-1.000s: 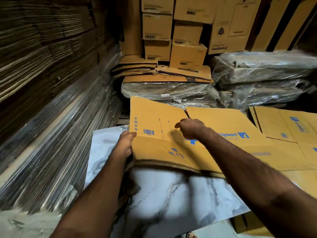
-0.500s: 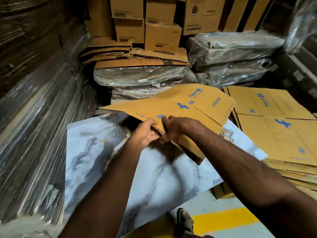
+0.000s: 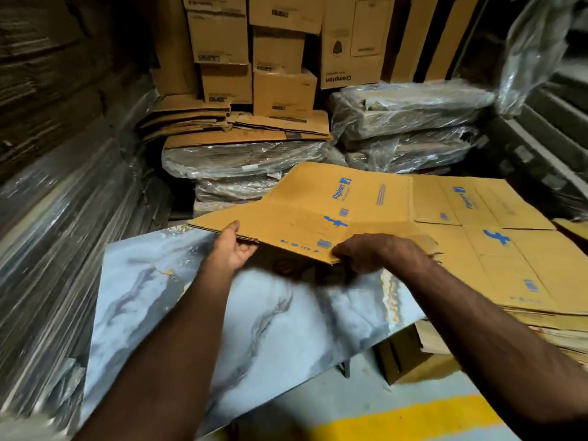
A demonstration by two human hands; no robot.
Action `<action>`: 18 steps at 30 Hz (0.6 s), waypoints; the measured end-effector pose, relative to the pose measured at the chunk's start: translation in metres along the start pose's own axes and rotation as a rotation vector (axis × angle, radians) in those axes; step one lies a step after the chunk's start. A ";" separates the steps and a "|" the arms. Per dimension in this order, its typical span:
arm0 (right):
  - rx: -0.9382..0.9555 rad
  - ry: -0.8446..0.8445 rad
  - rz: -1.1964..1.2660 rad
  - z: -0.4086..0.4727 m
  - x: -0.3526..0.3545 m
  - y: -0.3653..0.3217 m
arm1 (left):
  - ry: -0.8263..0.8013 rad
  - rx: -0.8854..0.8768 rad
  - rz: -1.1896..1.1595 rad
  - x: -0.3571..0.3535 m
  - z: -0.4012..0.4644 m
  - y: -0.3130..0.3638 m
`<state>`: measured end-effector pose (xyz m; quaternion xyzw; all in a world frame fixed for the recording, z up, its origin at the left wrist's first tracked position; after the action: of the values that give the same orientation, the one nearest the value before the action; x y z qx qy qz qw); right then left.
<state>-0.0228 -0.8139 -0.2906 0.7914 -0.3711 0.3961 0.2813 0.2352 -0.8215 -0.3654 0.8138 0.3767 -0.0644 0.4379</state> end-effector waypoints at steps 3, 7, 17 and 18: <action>-0.086 0.044 0.024 -0.024 -0.024 0.053 | 0.020 0.016 0.090 -0.020 -0.018 -0.030; -0.370 0.413 0.001 -0.061 -0.049 0.117 | -0.041 0.018 0.053 -0.070 -0.044 -0.079; -0.449 0.320 1.889 -0.093 -0.212 0.168 | -0.017 -0.065 -0.021 -0.144 -0.086 -0.148; -0.393 0.285 2.155 -0.089 -0.220 0.167 | -0.032 -0.066 -0.014 -0.145 -0.091 -0.152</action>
<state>-0.2856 -0.7625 -0.4019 -0.0578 -0.8870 0.4553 -0.0503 0.0103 -0.7825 -0.3477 0.7951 0.3774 -0.0680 0.4698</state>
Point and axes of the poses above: each hand's wrist, its own z-axis towards the middle knuckle, its own x-axis out of the back of the hand, y = z × x, the point moved 7 cm from there along z, towards the middle knuckle
